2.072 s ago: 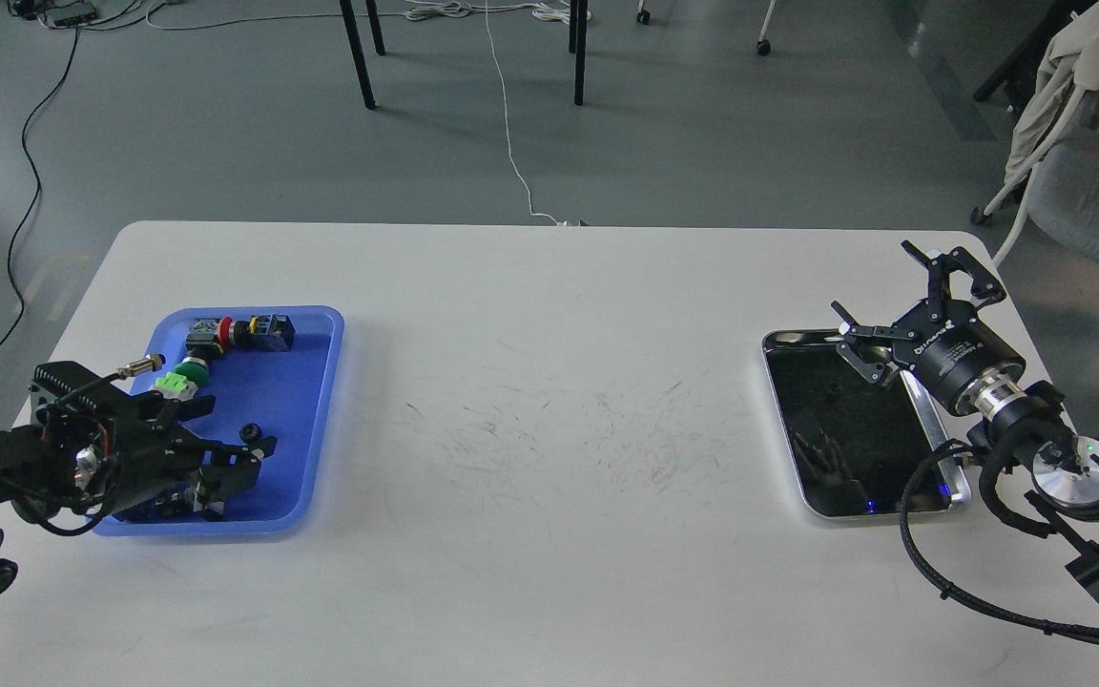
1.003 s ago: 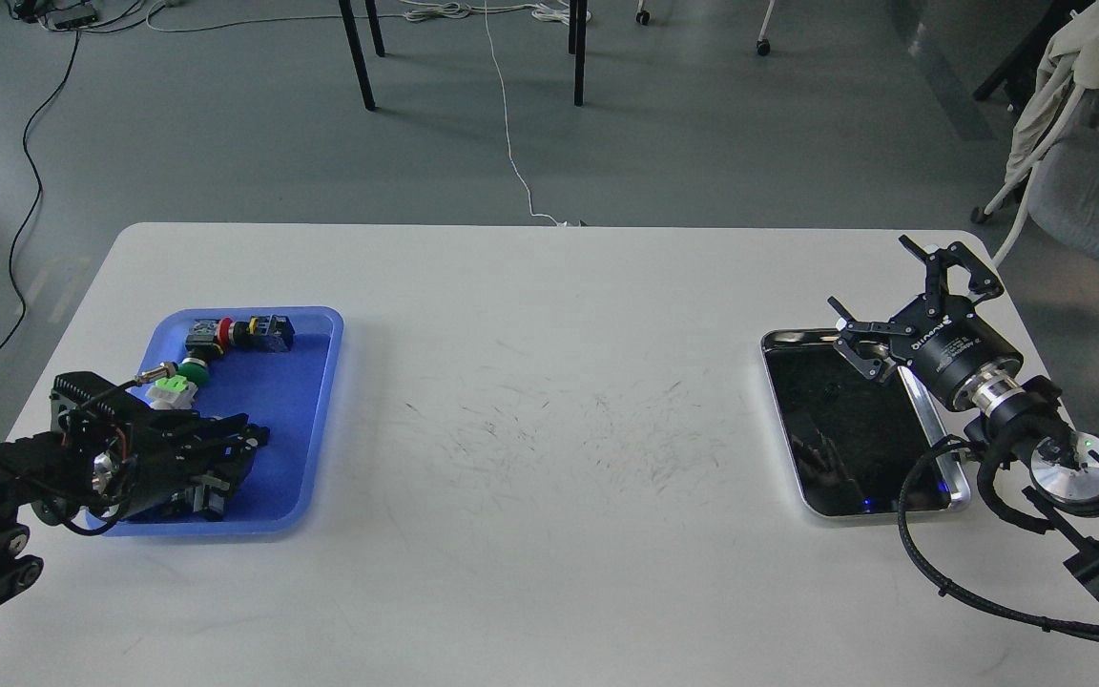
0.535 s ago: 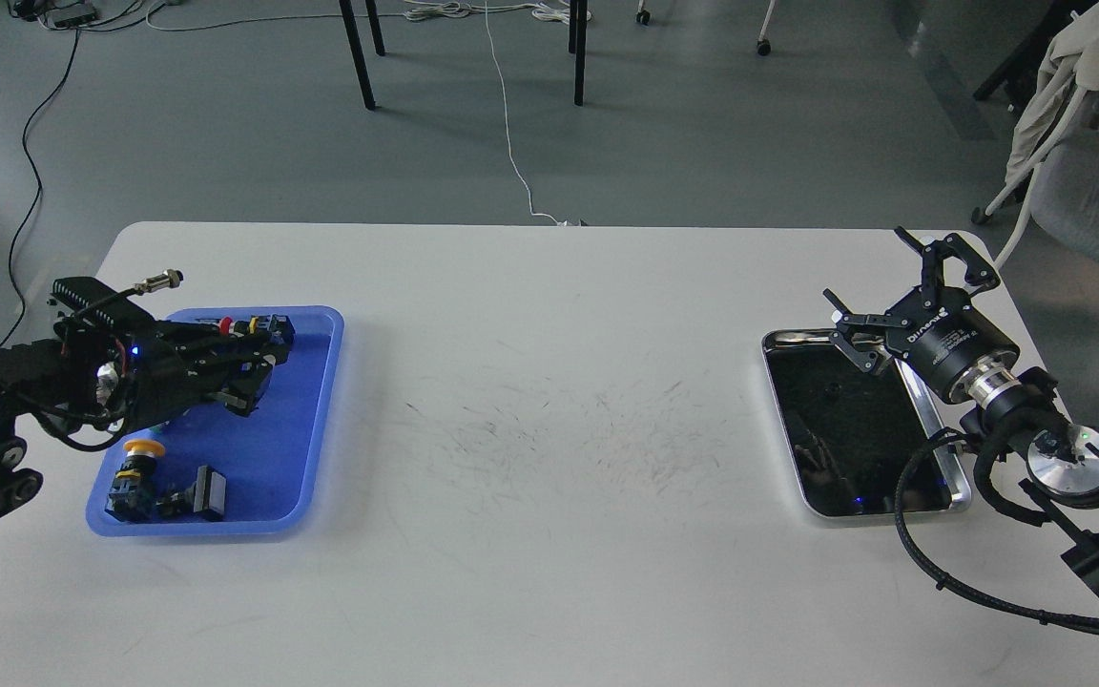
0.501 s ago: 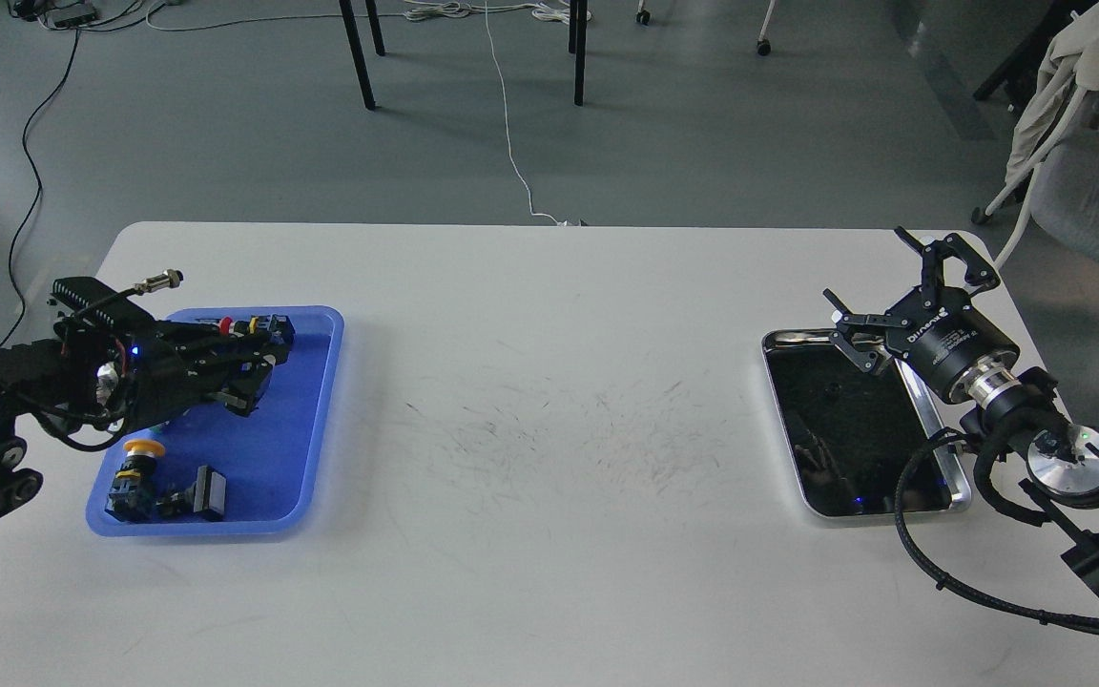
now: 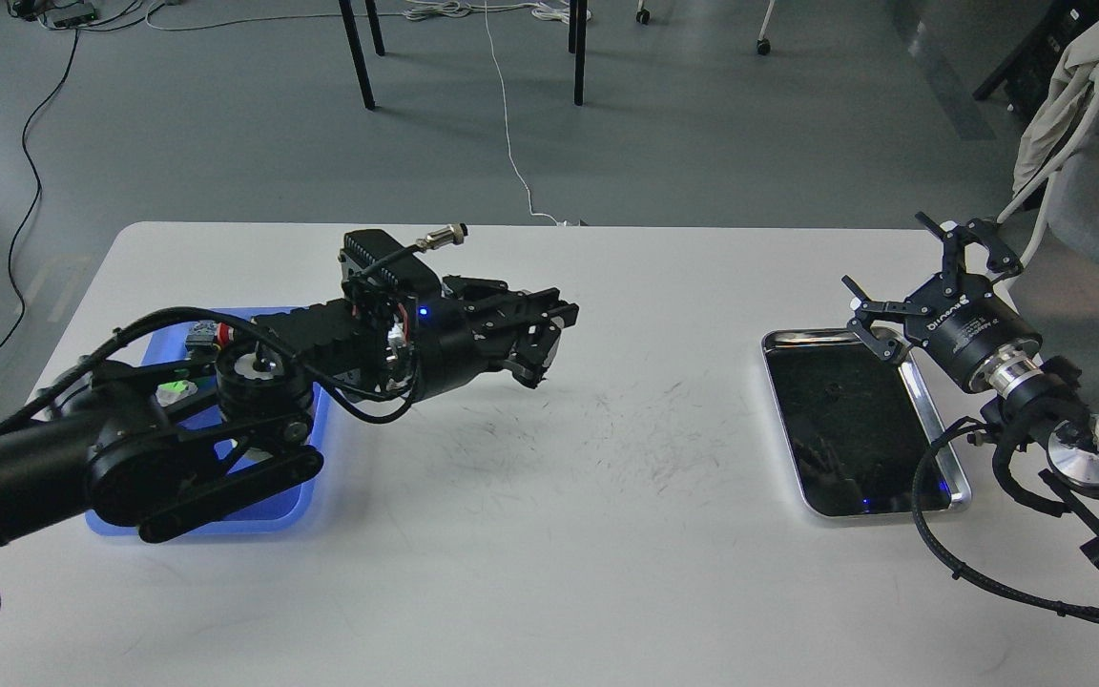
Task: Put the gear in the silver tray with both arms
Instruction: 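Carry the black gear with the left gripper toward the table center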
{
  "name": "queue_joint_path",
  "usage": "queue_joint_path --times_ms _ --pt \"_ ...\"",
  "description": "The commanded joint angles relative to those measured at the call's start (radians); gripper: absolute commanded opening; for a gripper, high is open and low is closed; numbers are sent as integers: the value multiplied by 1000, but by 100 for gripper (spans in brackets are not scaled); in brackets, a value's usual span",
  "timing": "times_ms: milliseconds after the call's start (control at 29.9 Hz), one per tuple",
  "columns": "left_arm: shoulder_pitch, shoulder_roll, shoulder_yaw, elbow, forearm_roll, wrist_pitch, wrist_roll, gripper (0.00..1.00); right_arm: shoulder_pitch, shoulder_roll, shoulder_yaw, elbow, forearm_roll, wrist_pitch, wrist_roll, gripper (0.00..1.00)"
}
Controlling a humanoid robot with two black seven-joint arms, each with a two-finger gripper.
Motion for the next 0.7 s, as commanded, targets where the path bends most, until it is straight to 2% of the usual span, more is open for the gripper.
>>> queue_joint_path --times_ms 0,334,668 --pt "9 -141 5 115 21 2 0 7 1 -3 7 2 0 0 0 94" --pt "78 -327 7 299 74 8 -13 7 -8 -9 42 -12 2 12 1 95" --pt "100 -327 13 472 84 34 -34 7 -11 -9 48 -52 3 43 1 95"
